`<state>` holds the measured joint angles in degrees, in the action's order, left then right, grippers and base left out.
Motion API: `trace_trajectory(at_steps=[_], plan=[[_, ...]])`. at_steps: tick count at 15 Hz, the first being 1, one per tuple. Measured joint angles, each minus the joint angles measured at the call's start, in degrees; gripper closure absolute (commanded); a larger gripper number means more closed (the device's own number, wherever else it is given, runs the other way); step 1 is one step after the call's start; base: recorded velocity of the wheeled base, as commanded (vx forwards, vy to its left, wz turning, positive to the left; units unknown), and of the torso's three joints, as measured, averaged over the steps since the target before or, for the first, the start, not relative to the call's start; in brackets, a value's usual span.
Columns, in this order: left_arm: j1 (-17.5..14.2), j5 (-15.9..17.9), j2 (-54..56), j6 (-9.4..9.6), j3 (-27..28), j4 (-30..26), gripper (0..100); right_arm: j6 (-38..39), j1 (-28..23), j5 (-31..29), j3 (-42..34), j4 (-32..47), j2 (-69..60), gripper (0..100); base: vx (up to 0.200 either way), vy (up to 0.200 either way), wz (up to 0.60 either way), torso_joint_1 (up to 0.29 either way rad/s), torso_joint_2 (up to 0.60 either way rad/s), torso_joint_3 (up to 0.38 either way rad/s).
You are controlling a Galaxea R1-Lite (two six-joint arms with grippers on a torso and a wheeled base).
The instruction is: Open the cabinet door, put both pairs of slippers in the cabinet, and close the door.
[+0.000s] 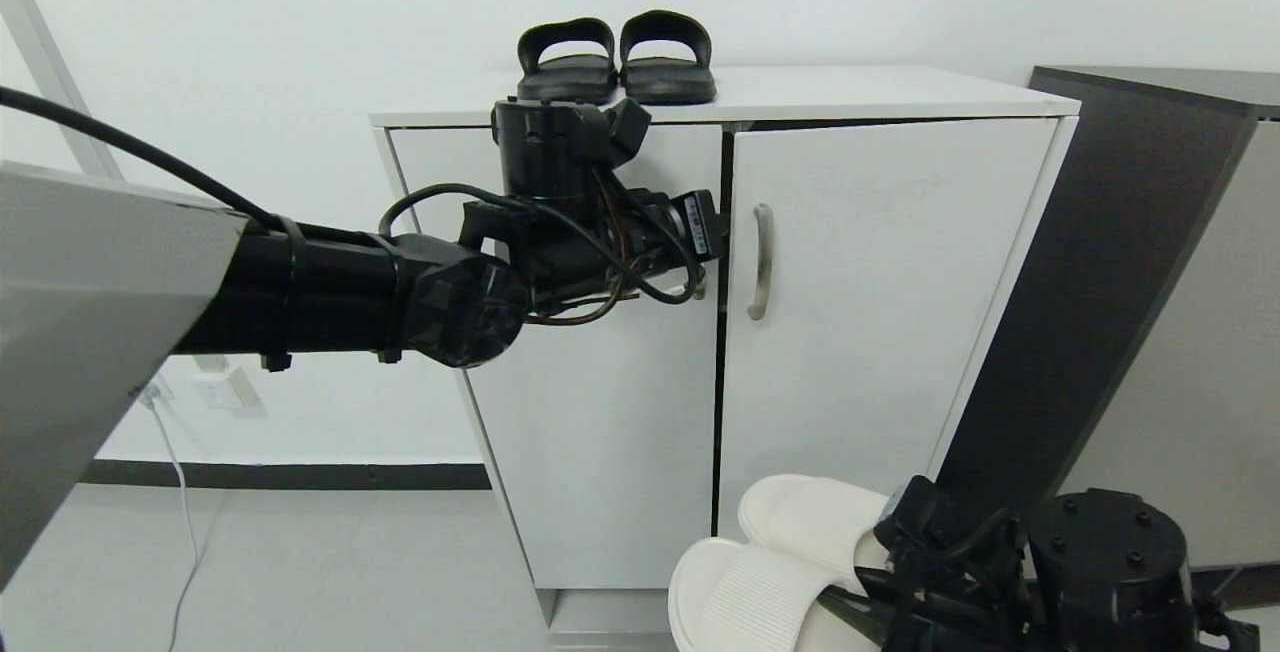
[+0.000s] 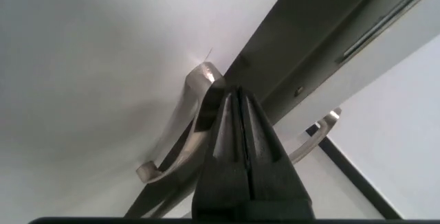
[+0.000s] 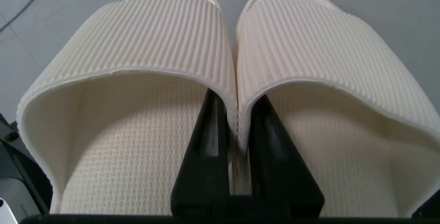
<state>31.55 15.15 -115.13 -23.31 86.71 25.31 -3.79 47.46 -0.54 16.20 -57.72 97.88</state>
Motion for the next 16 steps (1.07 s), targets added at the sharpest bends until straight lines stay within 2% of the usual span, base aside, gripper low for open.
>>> trace_trajectory(at_steps=[3,5,7,10,13,16], plan=[[0.32,-2.27,-0.02,-0.55,-0.35,-0.05,100,0.02,0.24,0.02,-0.16,-0.02,0.50,100,-0.200,0.000,0.00,0.004,0.00,0.001],[2.46,-4.82,0.46,-0.50,-1.93,0.23,100,0.02,0.44,0.11,-0.13,-0.05,0.82,100,-0.200,0.000,0.00,0.002,0.00,0.005],[5.46,-5.25,2.26,-0.33,-5.42,1.35,100,0.00,0.94,0.11,-0.11,0.00,1.07,100,-0.200,0.000,0.00,0.007,0.00,0.002],[7.69,-5.28,5.38,-0.06,-10.62,5.73,100,0.02,1.33,0.11,-0.13,-0.06,1.27,100,0.000,0.000,0.00,0.000,0.00,0.000],[5.49,-4.86,6.01,1.23,-11.14,6.11,100,0.02,1.41,0.02,-0.13,-0.09,1.32,100,0.000,0.000,0.00,0.000,0.00,0.000],[2.05,-3.06,2.78,1.01,-5.01,8.16,100,0.02,1.49,0.02,-0.17,-0.09,1.44,100,0.000,0.000,0.00,0.000,0.00,0.000]])
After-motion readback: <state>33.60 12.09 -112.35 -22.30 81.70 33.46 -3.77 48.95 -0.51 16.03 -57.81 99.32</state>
